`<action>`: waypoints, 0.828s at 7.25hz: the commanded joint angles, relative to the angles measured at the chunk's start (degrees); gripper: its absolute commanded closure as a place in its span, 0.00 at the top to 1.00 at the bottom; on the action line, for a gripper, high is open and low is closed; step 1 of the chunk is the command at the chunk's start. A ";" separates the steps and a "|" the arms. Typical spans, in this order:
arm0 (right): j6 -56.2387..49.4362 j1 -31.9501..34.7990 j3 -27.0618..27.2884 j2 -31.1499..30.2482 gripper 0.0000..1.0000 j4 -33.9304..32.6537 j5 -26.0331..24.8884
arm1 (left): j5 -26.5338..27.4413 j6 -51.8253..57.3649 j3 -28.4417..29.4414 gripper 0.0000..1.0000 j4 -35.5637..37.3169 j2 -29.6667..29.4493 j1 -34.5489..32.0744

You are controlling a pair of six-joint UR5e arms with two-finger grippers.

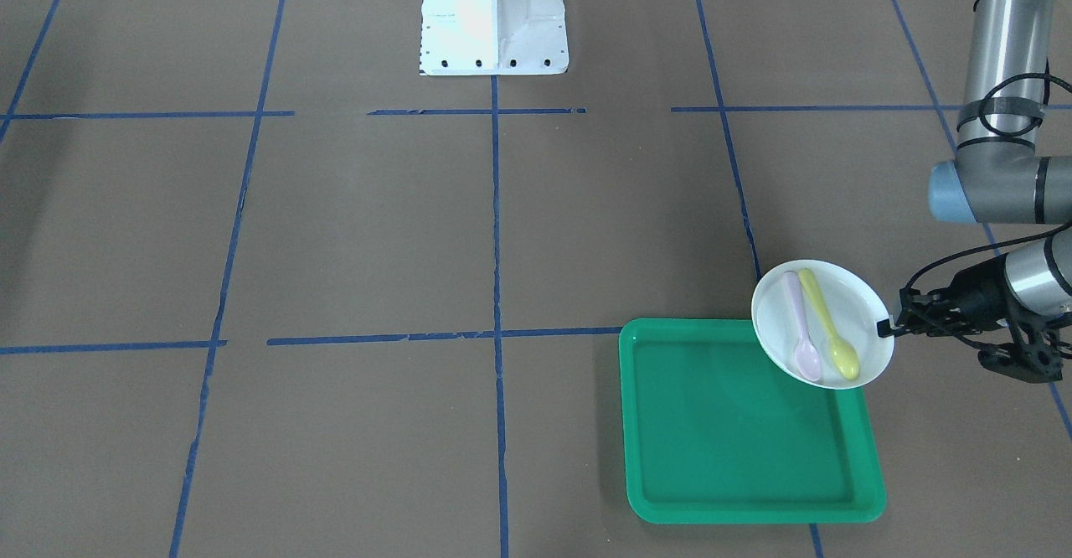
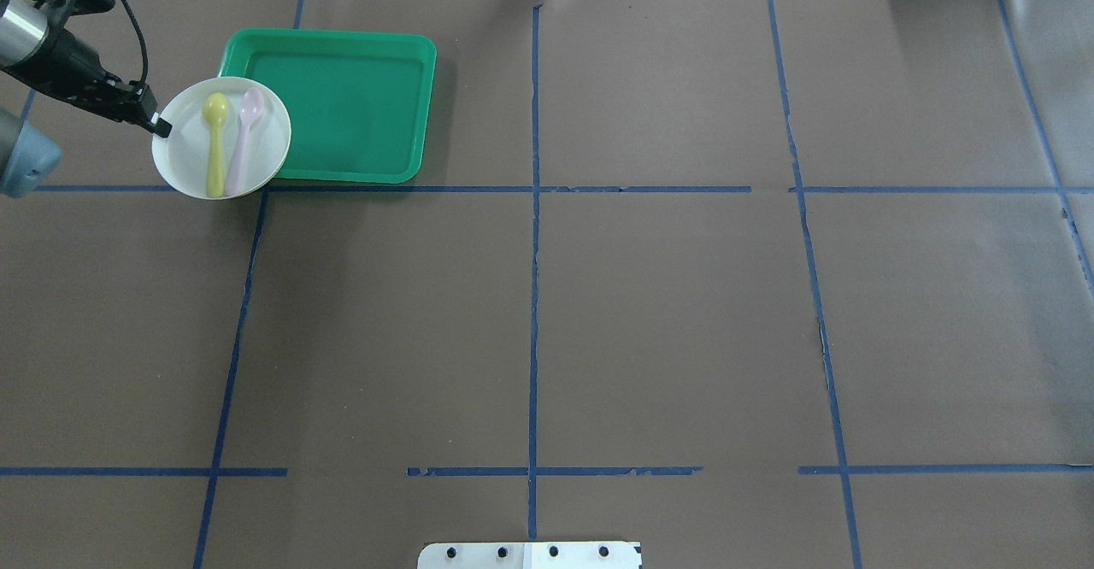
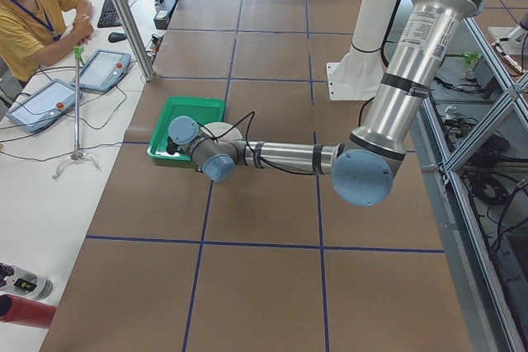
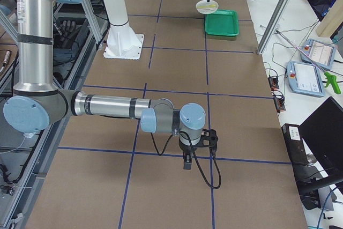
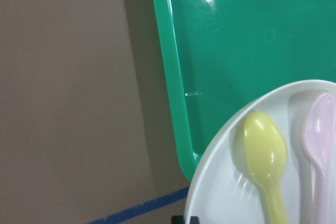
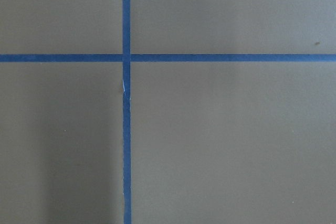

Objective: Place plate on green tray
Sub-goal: 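Lift the plate with the left gripper and carry it over the green tray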

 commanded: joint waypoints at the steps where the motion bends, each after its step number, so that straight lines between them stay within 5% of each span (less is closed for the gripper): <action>1: 0.00 0.00 -0.02 0.00 1.00 0.00 0.00 | 3.02 -3.36 5.27 0.00 -0.17 -6.21 -0.16; 6: 0.00 0.00 -0.02 0.00 1.00 0.00 0.00 | 9.19 -10.77 11.97 0.00 -9.93 -11.08 2.46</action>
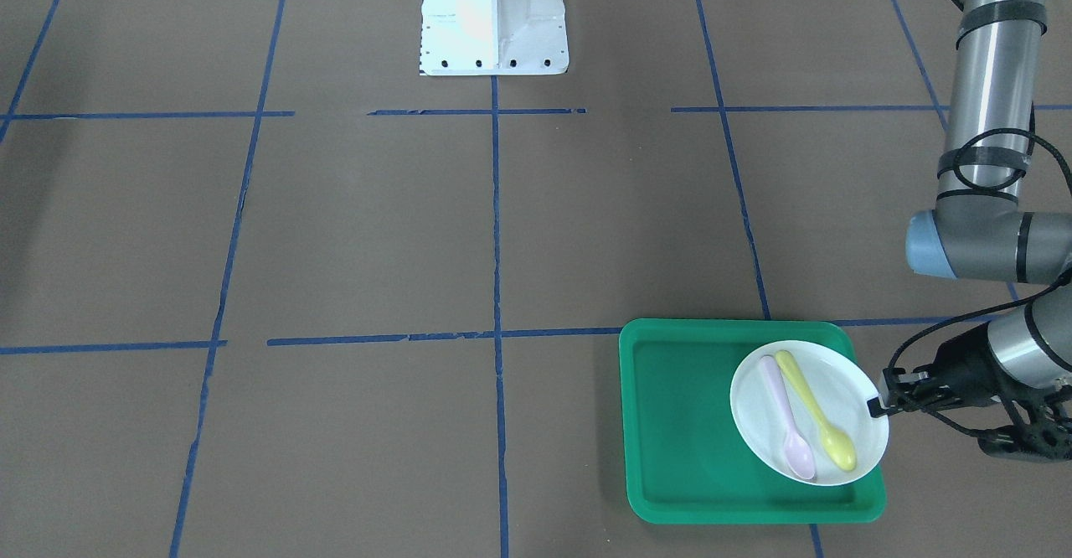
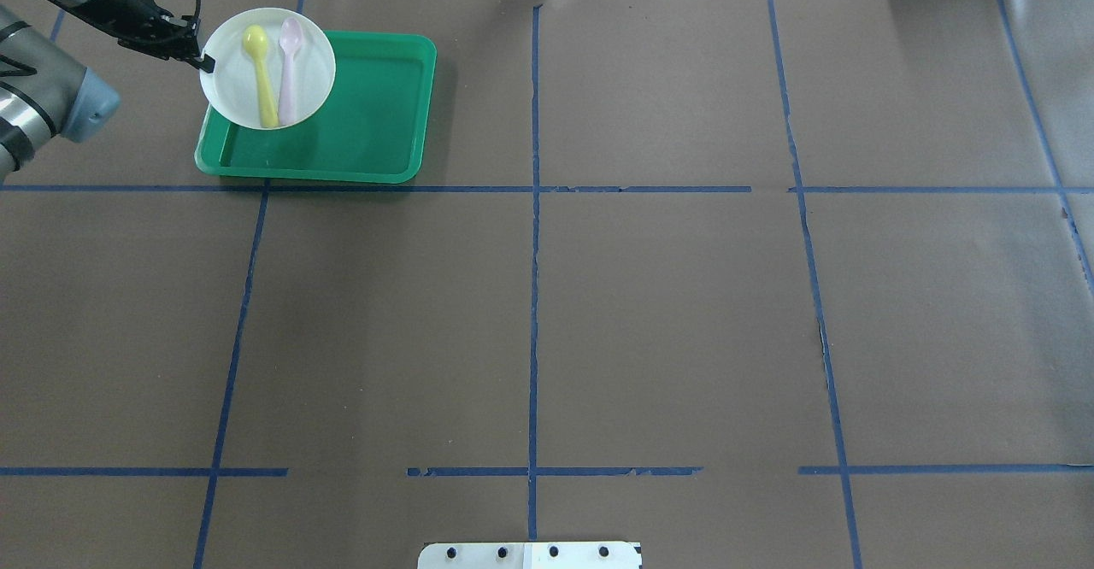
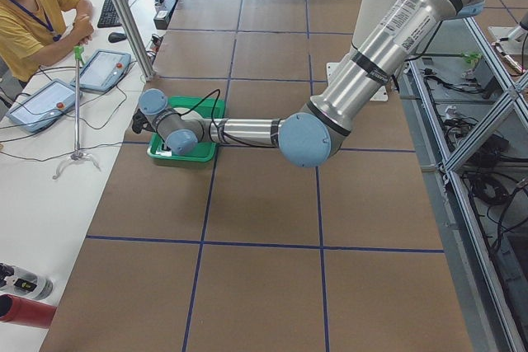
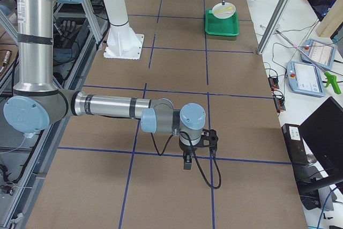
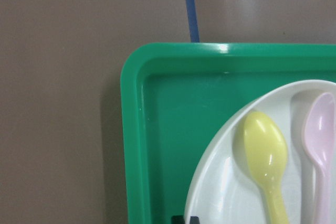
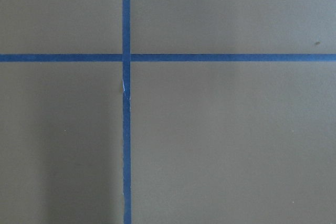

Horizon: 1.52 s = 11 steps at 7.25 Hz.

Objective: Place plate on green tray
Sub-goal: 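Lower the plate onto the green tray and open the left gripper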

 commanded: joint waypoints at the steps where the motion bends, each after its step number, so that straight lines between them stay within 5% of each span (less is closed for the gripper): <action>1: 0.00 0.00 0.00 0.00 1.00 0.00 0.00 | 1.20 -0.80 0.69 0.00 -1.49 -0.20 2.16; 7: 0.00 0.00 0.00 0.00 1.00 0.00 0.00 | 1.46 -1.06 0.70 0.00 -3.68 -0.29 5.86; 9: 0.00 0.00 0.00 0.00 1.00 0.00 0.00 | 1.99 -1.06 0.70 0.99 -5.52 0.06 5.77; 11: 0.00 0.00 0.09 0.00 1.00 0.00 0.00 | 1.99 -1.06 0.61 1.00 -5.44 0.41 5.42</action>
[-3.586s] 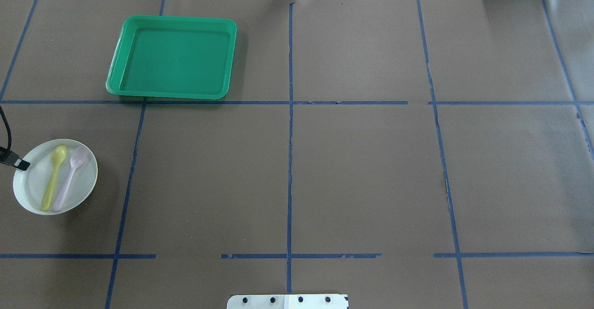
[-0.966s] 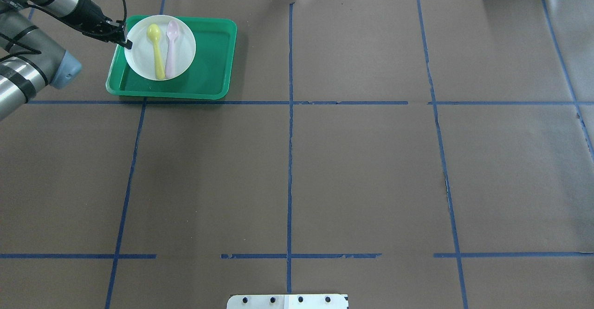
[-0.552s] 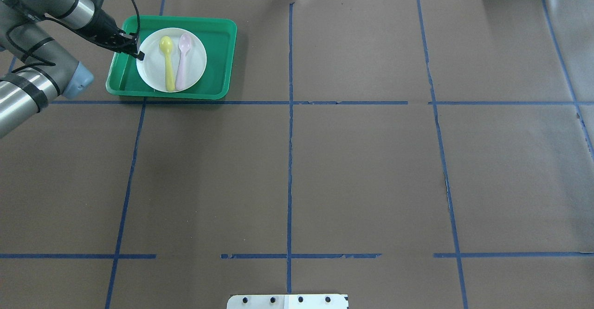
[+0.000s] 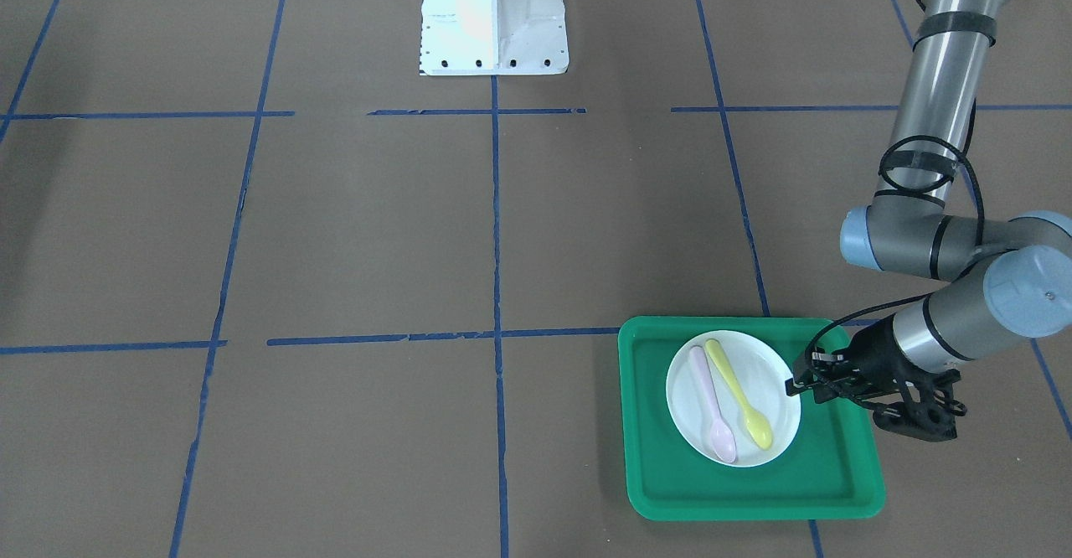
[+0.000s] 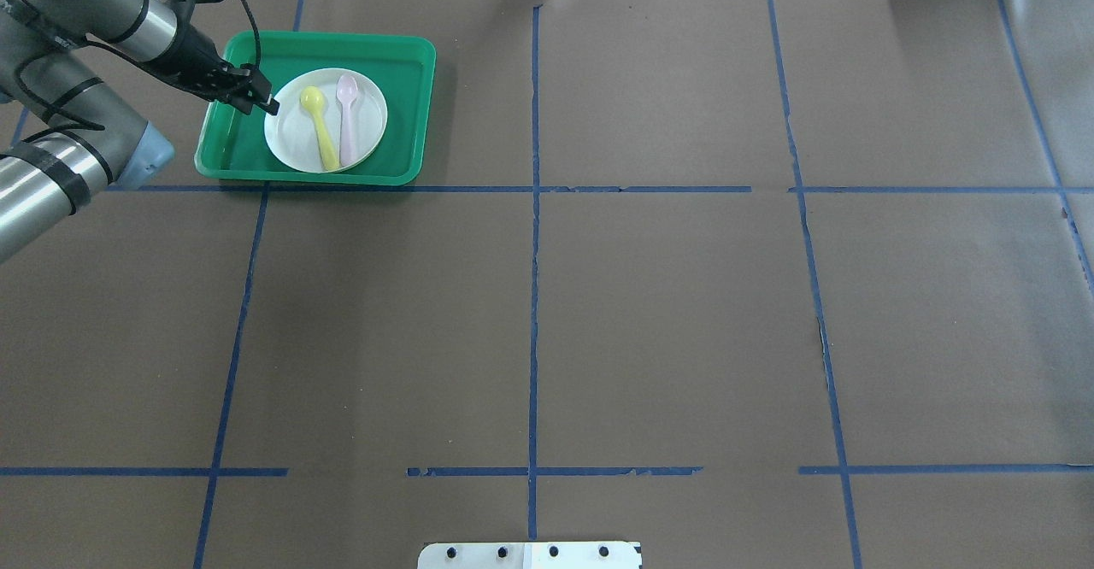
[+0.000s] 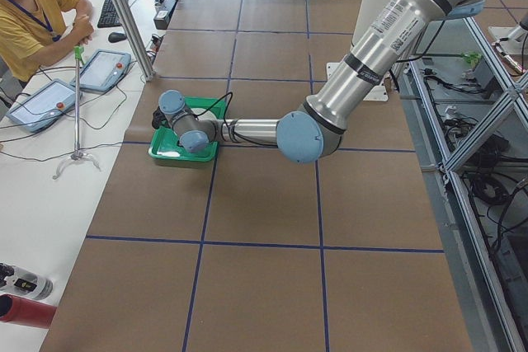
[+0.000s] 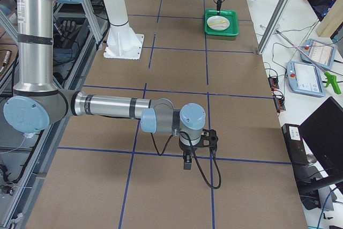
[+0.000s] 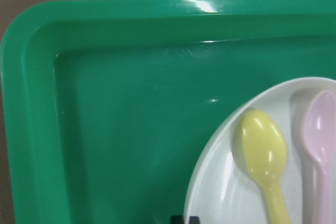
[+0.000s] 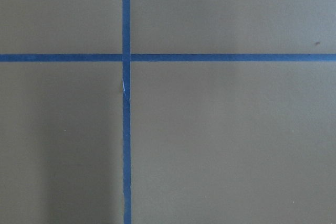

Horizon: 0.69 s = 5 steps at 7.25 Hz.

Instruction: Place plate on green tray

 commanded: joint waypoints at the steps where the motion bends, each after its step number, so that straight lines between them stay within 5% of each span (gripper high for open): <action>1: 0.00 0.00 -0.01 0.00 1.00 0.00 0.00 | -0.14 0.09 -2.08 1.00 0.17 2.87 -1.58; 3: 0.00 0.00 -0.01 0.00 1.00 0.00 0.00 | -3.81 1.13 -17.41 1.00 8.30 15.15 -6.58; 5: 0.09 0.00 -0.01 0.00 1.00 0.00 0.00 | -6.91 15.12 -22.99 1.00 19.97 20.01 -12.72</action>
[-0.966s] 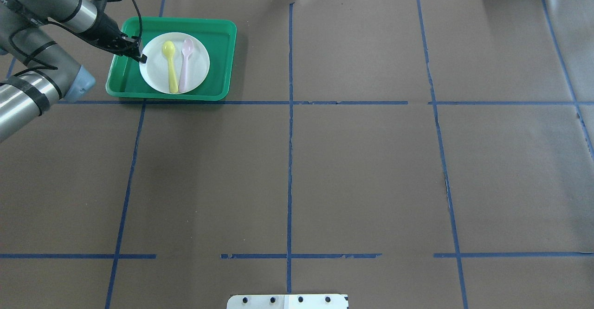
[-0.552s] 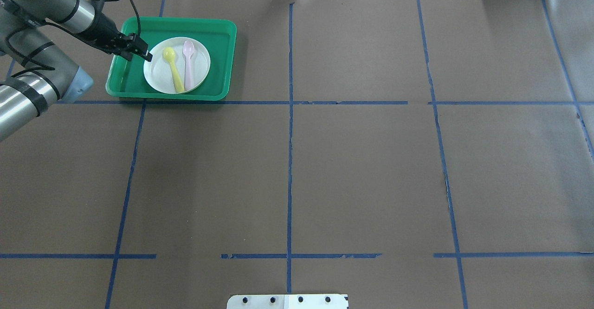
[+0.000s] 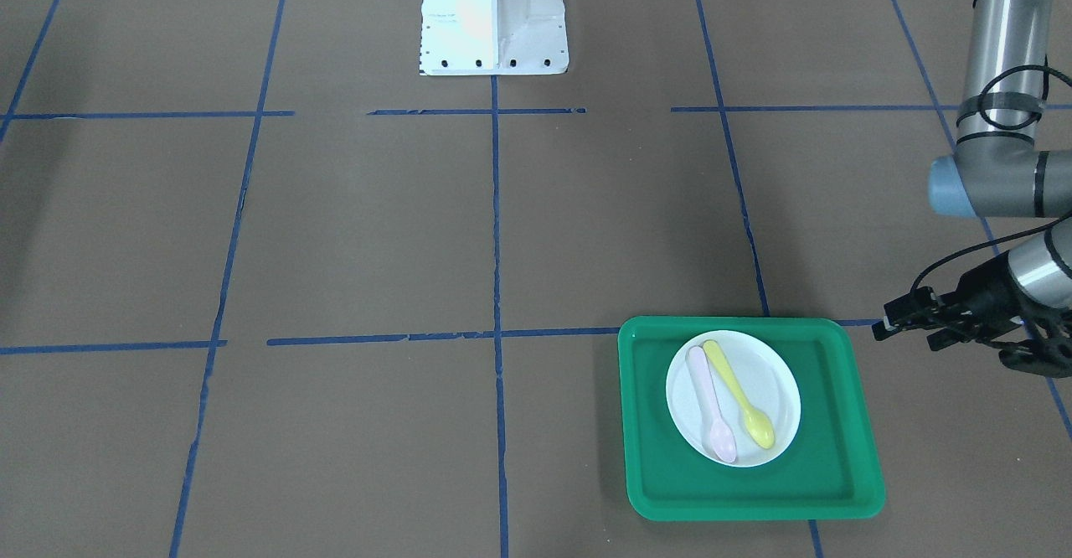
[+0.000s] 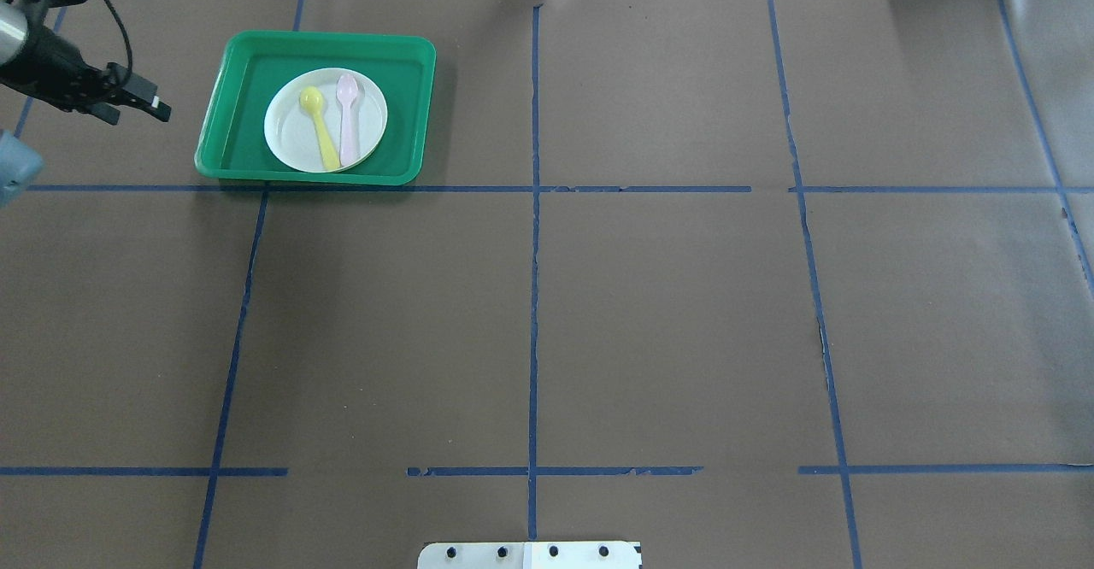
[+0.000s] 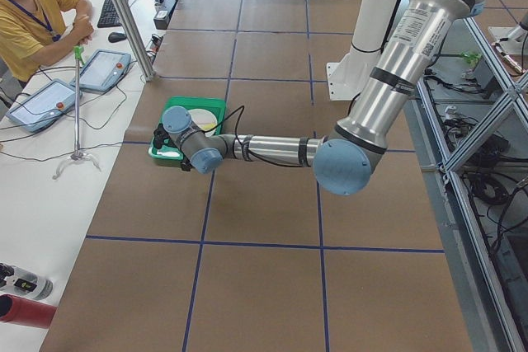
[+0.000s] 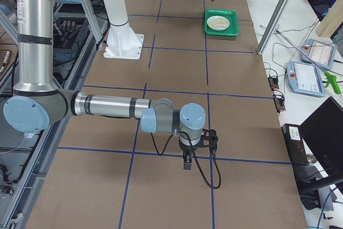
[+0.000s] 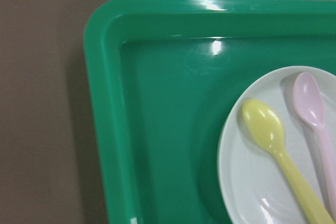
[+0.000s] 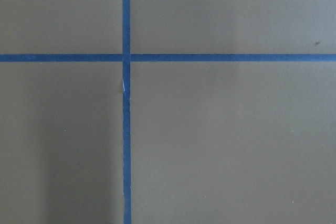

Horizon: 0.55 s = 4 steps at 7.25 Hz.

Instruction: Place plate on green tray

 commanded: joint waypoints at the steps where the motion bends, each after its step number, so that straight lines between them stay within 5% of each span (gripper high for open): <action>1: -0.02 0.00 0.00 0.09 1.00 0.00 0.00 | -1.41 16.73 -7.11 1.00 15.29 6.40 -7.19; 4: -0.02 0.00 0.09 0.09 1.00 0.00 0.00 | 2.36 36.01 -11.18 1.00 33.61 9.39 -16.05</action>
